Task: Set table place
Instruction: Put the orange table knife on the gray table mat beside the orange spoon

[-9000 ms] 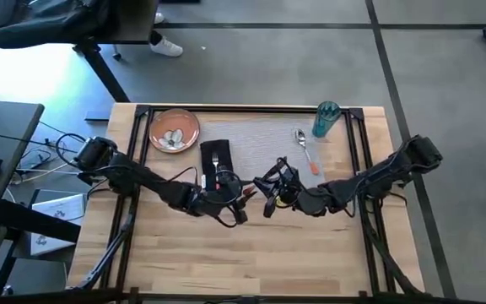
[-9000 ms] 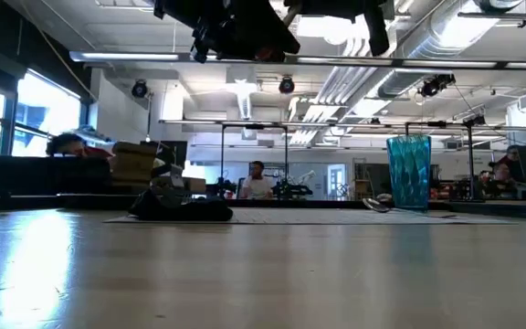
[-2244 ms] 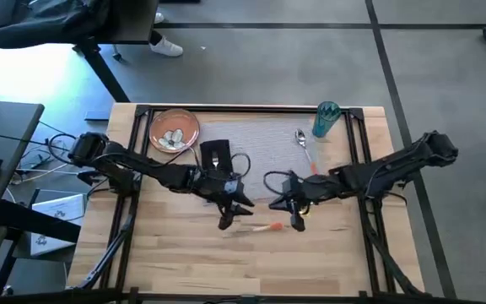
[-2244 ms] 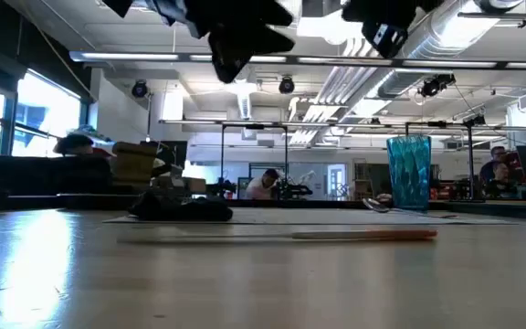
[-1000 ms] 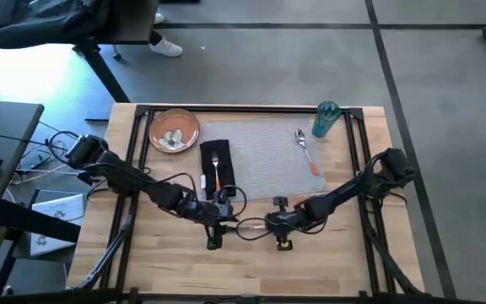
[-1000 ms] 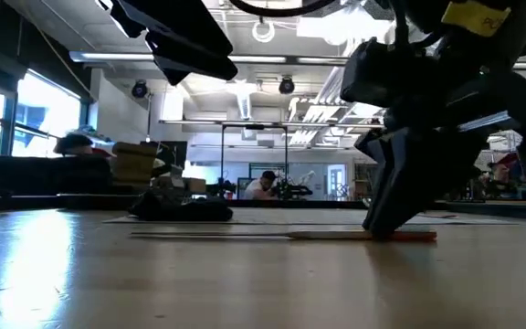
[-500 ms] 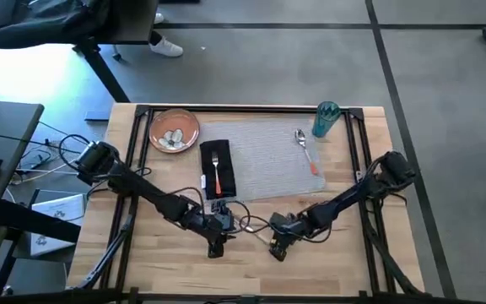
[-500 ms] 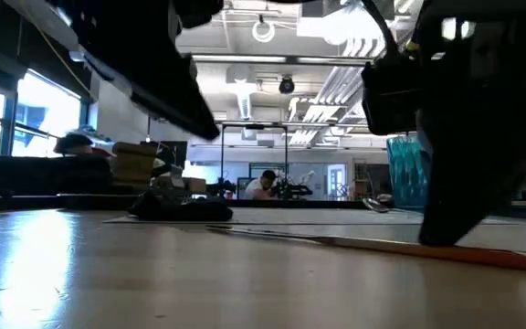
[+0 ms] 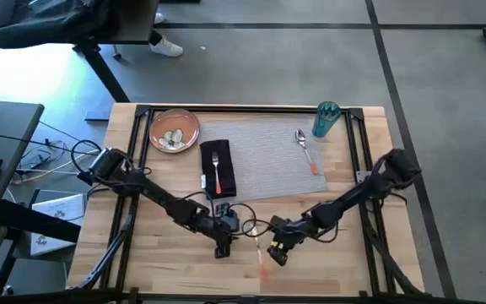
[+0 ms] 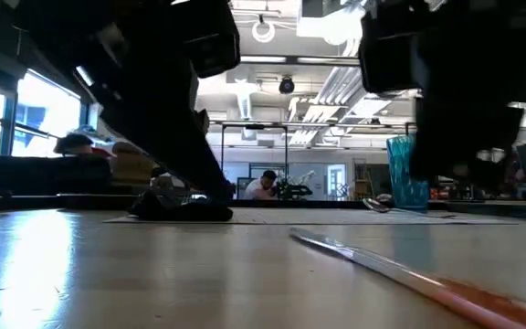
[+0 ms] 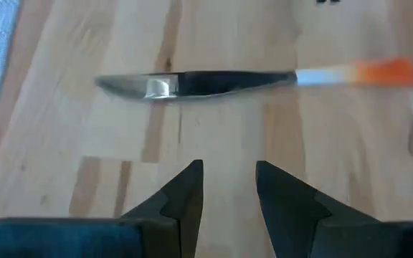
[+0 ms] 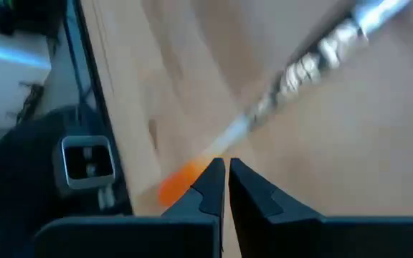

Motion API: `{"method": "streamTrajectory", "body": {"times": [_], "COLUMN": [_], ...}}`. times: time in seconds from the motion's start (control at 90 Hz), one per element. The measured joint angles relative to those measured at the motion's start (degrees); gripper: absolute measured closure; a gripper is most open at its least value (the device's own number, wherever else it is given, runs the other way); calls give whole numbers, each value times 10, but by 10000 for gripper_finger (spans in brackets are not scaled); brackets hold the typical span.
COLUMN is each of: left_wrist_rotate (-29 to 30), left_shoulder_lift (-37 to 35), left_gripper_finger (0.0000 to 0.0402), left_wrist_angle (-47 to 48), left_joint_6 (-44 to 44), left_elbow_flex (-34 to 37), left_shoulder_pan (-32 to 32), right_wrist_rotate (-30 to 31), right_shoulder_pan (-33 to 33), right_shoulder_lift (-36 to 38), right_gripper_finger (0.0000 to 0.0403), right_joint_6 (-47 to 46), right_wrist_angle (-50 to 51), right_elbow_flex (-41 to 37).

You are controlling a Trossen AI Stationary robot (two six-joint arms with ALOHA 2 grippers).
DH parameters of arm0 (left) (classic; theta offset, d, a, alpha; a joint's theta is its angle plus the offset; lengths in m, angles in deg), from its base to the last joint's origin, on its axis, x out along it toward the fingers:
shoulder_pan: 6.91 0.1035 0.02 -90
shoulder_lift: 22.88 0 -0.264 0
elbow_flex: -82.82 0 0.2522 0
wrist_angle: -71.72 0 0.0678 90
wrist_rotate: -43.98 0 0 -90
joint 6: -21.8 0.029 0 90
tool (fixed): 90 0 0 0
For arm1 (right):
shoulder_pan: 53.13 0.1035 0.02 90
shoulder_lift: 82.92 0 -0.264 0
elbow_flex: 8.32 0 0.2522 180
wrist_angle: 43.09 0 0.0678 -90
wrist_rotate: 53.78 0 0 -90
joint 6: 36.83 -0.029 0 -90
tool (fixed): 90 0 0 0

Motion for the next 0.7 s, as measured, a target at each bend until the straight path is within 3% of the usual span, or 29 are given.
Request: {"method": "streamTrajectory", "body": {"times": [0.244,0.378,0.6,0.7], "left_wrist_rotate": [-2,-10,-9,-9], "left_shoulder_lift": [2,8,18,14], "left_gripper_finger": [291,291,291,291], "left_wrist_angle": [-26,-66,-74,-66], "left_joint_6": [155,197,129,89], "left_elbow_flex": [0,0,0,0], "left_shoulder_pan": [3,5,13,9], "right_wrist_rotate": [46,90,95,88], "right_shoulder_pan": [-15,-15,-15,-17], "right_shoulder_lift": [-10,-10,-10,-10], "right_gripper_finger": [403,403,403,402], "right_joint_6": [21,51,165,140], "right_wrist_angle": [3,1,14,15], "right_elbow_flex": [1,1,1,1]}}
